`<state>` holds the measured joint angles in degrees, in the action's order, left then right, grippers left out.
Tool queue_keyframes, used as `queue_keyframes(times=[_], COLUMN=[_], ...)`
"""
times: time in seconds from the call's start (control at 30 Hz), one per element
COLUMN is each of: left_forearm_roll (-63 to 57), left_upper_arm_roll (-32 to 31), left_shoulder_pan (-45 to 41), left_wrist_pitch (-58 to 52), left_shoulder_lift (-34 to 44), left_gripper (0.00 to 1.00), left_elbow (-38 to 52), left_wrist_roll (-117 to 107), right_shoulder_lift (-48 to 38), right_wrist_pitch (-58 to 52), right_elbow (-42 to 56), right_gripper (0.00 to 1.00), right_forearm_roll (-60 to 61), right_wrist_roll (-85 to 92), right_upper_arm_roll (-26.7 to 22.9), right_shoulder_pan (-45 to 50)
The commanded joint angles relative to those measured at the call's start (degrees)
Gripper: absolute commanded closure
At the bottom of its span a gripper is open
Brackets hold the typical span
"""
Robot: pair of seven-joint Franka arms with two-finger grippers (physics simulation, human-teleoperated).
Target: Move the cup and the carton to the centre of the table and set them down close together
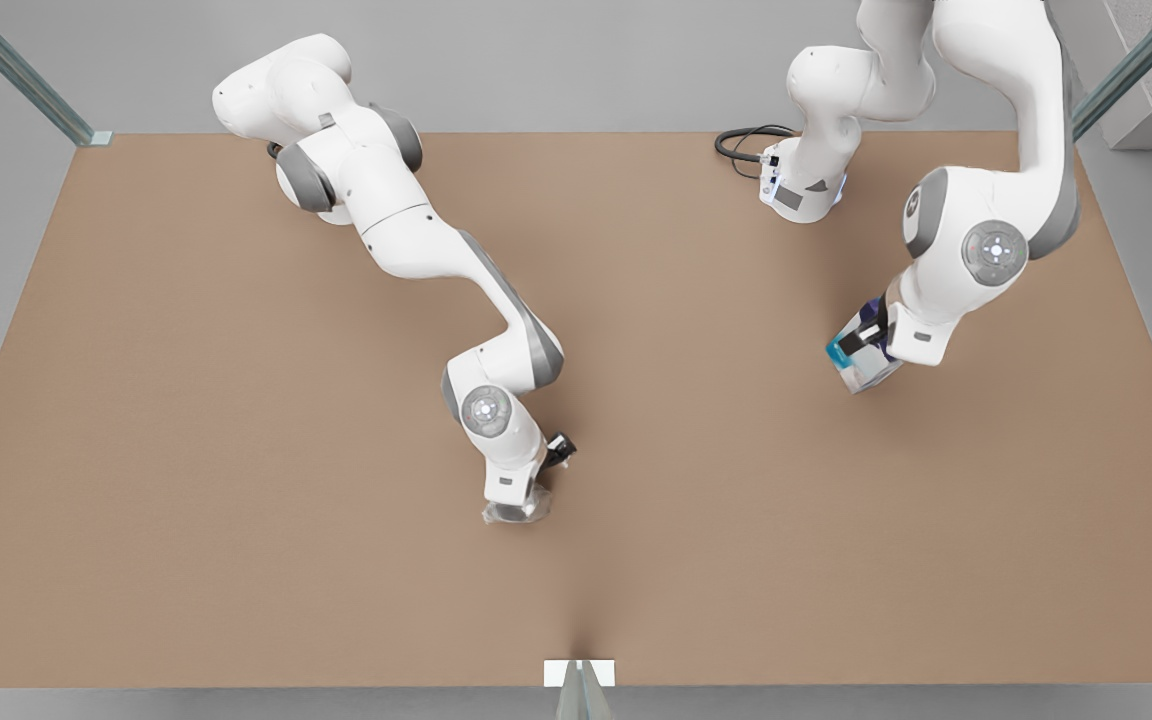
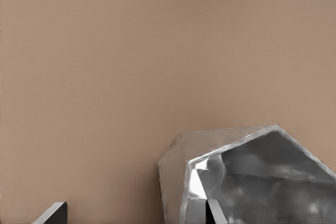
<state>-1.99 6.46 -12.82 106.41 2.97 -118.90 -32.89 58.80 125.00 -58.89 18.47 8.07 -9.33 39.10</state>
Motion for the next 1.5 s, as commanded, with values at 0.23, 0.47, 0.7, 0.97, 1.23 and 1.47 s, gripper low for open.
queue_keyframes(times=[0.23,0.47,0.7,0.97,1.23,1.47], left_forearm_roll=[-0.12,-0.12,-0.56,-0.47,-0.47,-0.38], left_upper_arm_roll=[4.17,4.97,9.71,11.91,11.91,30.89], left_shoulder_pan=[1.22,1.22,1.22,1.13,1.04,1.22], left_wrist_pitch=[7.23,11.19,11.19,11.19,10.84,10.92], left_shoulder_lift=[-0.16,-3.06,-3.06,-2.88,-2.70,-4.90], left_gripper=[0.00,0.00,0.00,0.00,0.00,0.00], left_elbow=[-4.32,-5.29,-5.21,-4.50,-4.50,-0.02], left_wrist_roll=[10.13,10.48,16.37,20.23,20.15,39.47], right_shoulder_lift=[-0.09,-0.27,-0.88,-8.70,-48.87,-50.54], right_wrist_pitch=[0.06,0.94,0.77,-7.75,-51.97,-51.97], right_elbow=[0.17,0.26,0.26,0.17,-22.76,-23.29], right_gripper=[0.00,0.00,0.00,0.00,0.00,0.00], right_forearm_roll=[0.42,0.43,0.43,1.04,-22.07,-22.78], right_wrist_roll=[0.28,0.19,0.19,0.36,-13.52,-12.82], right_upper_arm_roll=[0.02,-0.07,-0.16,-0.07,-2.71,-3.41], right_shoulder_pan=[0.19,-0.08,-0.34,-1.48,-20.29,-20.91])
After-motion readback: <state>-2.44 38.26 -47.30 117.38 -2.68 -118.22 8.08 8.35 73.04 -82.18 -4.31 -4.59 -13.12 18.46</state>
